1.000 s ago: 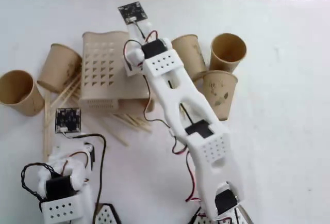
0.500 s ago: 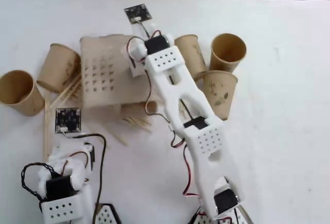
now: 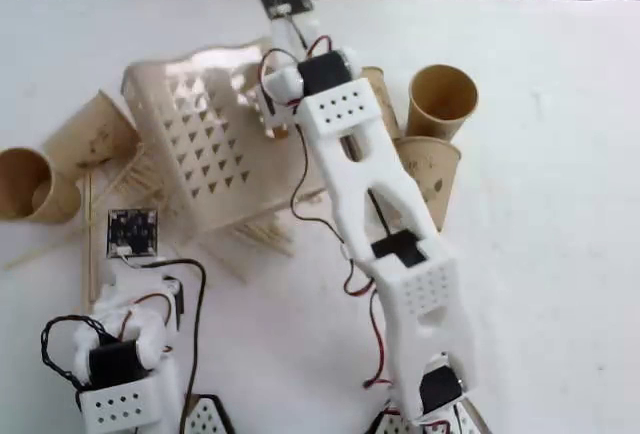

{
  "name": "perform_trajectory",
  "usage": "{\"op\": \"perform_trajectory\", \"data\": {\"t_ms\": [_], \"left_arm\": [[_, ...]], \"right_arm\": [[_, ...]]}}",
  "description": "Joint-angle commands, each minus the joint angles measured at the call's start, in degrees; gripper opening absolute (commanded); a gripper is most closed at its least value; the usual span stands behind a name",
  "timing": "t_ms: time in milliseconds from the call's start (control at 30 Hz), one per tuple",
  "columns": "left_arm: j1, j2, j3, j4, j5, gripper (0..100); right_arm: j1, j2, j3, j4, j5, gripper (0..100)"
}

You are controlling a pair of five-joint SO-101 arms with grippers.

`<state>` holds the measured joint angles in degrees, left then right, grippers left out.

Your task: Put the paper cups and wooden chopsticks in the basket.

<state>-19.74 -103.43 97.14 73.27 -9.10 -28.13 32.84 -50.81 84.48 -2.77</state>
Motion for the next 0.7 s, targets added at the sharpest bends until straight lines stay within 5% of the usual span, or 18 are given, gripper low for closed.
{"op": "perform_trajectory", "data": {"t_ms": [0,667], "left_arm": [[-0.48,-0.40,-0.09,0.26,-0.09,11],[-0.48,-0.40,-0.09,0.26,-0.09,11]], "right_arm": [[1.10,-11.74,-2.46,0.31,-1.49,1.6],[5.32,-52.62,6.51,12.35,1.05,1.6]]}}
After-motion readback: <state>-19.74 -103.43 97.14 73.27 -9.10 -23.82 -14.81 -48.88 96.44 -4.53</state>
